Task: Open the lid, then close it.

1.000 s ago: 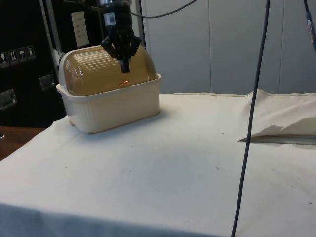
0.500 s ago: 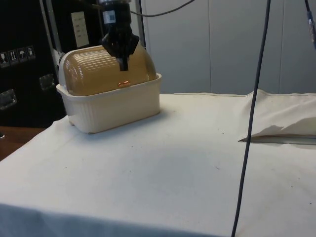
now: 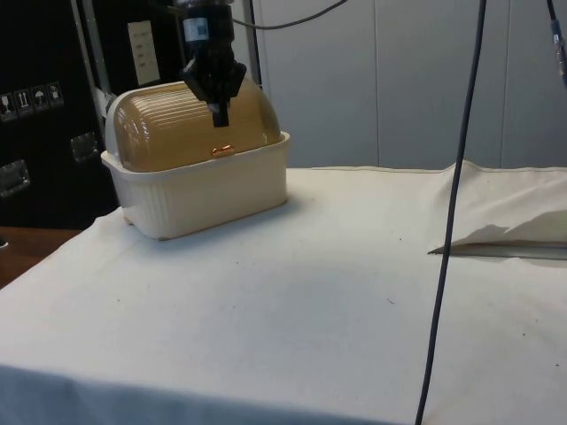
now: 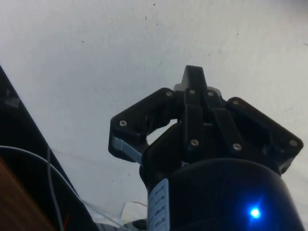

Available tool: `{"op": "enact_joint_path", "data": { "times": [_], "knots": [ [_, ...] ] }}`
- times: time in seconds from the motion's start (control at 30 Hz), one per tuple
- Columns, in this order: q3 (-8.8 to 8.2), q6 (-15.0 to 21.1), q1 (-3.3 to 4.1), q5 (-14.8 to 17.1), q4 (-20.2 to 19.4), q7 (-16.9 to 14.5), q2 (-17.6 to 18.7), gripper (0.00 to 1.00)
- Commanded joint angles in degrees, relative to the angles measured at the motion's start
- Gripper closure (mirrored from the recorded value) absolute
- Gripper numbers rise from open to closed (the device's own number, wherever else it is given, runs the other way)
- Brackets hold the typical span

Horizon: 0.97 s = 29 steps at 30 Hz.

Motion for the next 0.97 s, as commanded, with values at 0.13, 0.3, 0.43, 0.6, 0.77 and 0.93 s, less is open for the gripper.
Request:
{"op": "enact_joint_path", "data": {
  "times": [0.13, 0.3, 0.43, 0.6, 0.77, 0.93],
  "knots": [
    [0.23, 0.23, 0.06, -0.06, -0.06, -2.06, -0.06, 1.00],
    [0.23, 0.00, 0.00, 0.00, 0.00, -3.67, 0.00, 1.00],
    [0.52, 0.11, 0.06, -0.11, -0.06, -5.90, -0.06, 1.00],
    [0.69, 0.06, 0.06, -0.17, -0.11, -7.39, -0.11, 1.00],
    [0.92, -0.06, 0.17, -0.23, -0.29, -9.40, -0.23, 1.00],
    [1.09, -0.11, 0.17, -0.29, -0.40, -10.54, -0.34, 1.00]
  ]
}}
